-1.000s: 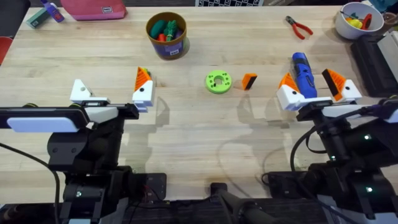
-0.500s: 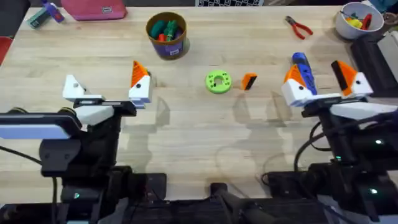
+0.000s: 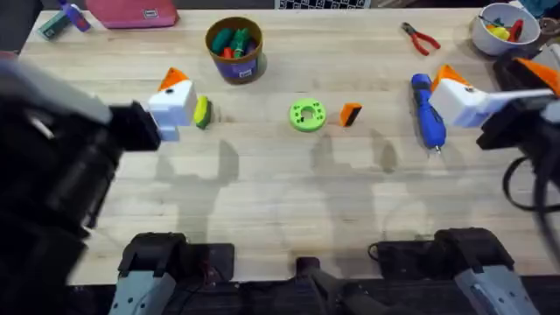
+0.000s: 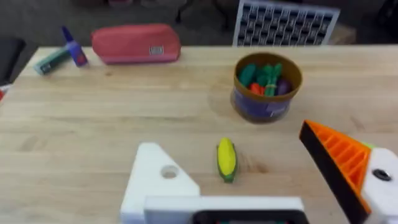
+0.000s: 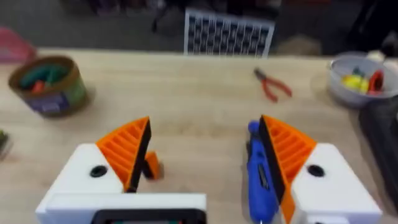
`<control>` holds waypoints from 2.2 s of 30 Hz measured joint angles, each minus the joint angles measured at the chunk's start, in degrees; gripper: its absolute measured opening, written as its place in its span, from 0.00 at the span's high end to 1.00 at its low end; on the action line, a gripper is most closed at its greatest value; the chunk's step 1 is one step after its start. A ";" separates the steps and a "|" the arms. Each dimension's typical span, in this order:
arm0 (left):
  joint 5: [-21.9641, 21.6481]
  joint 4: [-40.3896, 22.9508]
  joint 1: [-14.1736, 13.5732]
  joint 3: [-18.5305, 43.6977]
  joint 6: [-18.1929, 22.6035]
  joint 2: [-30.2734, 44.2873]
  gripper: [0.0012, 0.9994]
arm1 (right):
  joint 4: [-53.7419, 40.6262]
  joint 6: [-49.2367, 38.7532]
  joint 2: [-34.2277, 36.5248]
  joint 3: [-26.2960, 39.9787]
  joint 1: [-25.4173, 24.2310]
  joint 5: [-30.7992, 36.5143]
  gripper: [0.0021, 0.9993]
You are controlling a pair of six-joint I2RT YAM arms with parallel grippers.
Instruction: Pick up the gripper from the table and insert it into the empty holder that is missing its gripper. Then pick up a screw, insert it into the mounting hole, and use the screwdriver to tighten it. Finally, clean up the table by picking up the vegetable and placing it into the bucket.
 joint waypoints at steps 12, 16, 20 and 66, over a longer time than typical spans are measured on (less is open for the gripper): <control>-0.45 -15.34 0.00 17.00 0.01 28.07 0.01 | -23.86 0.00 26.62 19.10 0.00 -0.17 0.01; -0.40 -19.54 0.00 20.38 0.01 35.09 0.01 | -26.63 0.00 31.52 21.72 -0.01 -0.17 0.01; -0.42 -21.01 0.00 22.37 0.01 40.37 0.01 | -26.91 0.00 34.35 22.07 0.01 -0.17 0.01; 1.87 -21.21 0.00 35.09 -0.01 83.07 0.71 | -27.25 0.00 35.56 22.09 -0.01 -0.17 0.01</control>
